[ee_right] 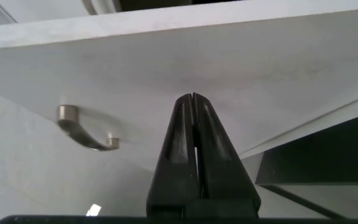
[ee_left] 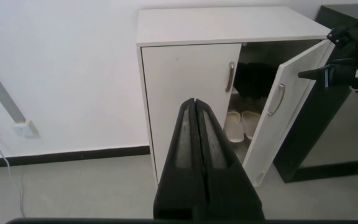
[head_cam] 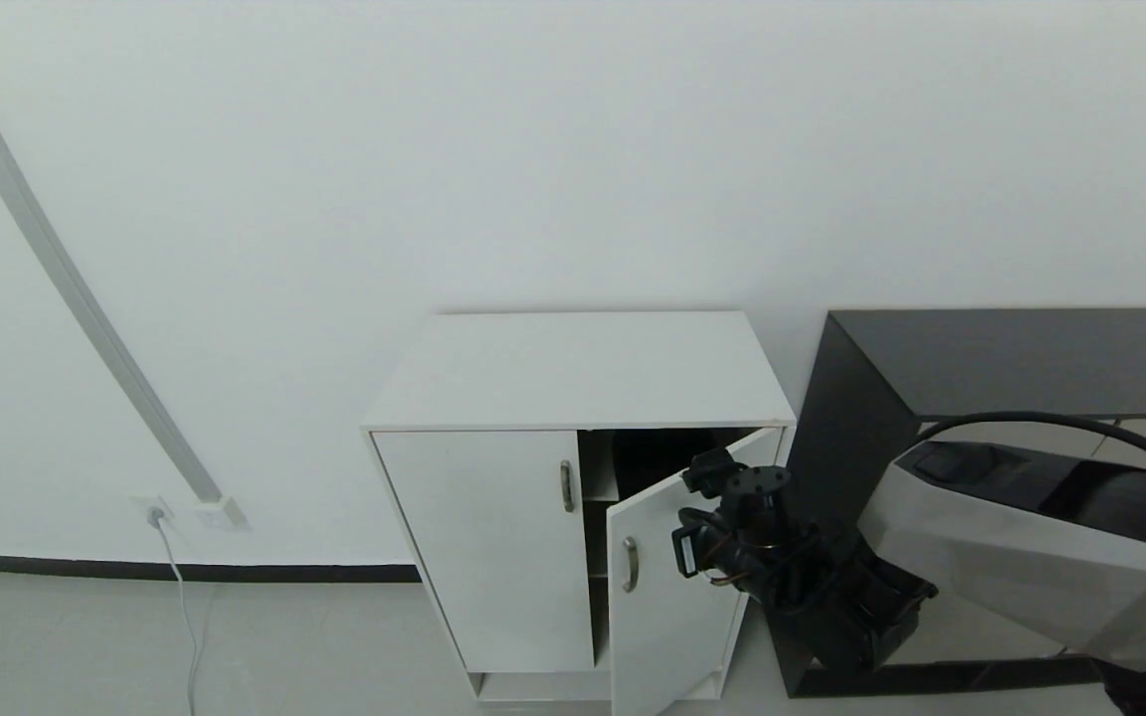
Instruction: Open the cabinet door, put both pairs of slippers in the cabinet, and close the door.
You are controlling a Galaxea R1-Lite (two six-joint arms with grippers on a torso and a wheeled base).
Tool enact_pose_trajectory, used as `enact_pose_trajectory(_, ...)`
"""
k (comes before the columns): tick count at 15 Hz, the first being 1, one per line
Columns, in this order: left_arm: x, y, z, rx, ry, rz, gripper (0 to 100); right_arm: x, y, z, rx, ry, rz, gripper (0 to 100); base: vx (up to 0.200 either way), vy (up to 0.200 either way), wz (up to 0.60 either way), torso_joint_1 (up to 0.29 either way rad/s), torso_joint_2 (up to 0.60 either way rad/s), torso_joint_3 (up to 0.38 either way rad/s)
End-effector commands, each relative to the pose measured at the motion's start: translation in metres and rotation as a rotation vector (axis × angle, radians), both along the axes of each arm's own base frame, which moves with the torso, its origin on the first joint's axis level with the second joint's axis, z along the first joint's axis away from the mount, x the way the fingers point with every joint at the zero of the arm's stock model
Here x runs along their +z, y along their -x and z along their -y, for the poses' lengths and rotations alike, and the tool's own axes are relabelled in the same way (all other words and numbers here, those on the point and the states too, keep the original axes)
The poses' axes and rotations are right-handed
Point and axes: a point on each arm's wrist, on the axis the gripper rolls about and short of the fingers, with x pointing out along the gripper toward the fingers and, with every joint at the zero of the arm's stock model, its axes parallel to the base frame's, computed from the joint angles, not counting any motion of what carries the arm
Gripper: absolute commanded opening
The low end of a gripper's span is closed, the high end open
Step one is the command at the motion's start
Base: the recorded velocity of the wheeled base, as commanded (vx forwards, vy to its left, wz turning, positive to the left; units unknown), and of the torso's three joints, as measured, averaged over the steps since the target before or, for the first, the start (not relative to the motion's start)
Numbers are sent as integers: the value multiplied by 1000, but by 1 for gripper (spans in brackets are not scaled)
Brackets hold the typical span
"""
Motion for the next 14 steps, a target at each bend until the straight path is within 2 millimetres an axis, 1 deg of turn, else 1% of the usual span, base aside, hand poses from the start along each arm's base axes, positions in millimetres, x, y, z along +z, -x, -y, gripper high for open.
enact_pose_trajectory(1, 0, 0, 0, 0, 0, -2, 0, -3, -10, 2, -17, -2, 4, 0, 0, 0, 0, 0, 0, 0)
enact_pose_trajectory(5, 0, 0, 0, 0, 0, -2, 0, -11, -29, 6, -47, -1, 1, 0, 0, 0, 0, 0, 0, 0)
enact_pose_trajectory(8, 0, 0, 0, 0, 0, -2, 0, -14, -37, 7, -59, 1, -1, 0, 0, 0, 0, 0, 0, 0)
enact_pose_trajectory(11, 0, 0, 0, 0, 0, -2, 0, -13, -49, 6, -73, -3, 5, 0, 0, 0, 0, 0, 0, 0)
enact_pose_trajectory(14, 0, 0, 0, 0, 0, -2, 0, -10, -53, 4, -73, 6, -7, 0, 0, 0, 0, 0, 0, 0)
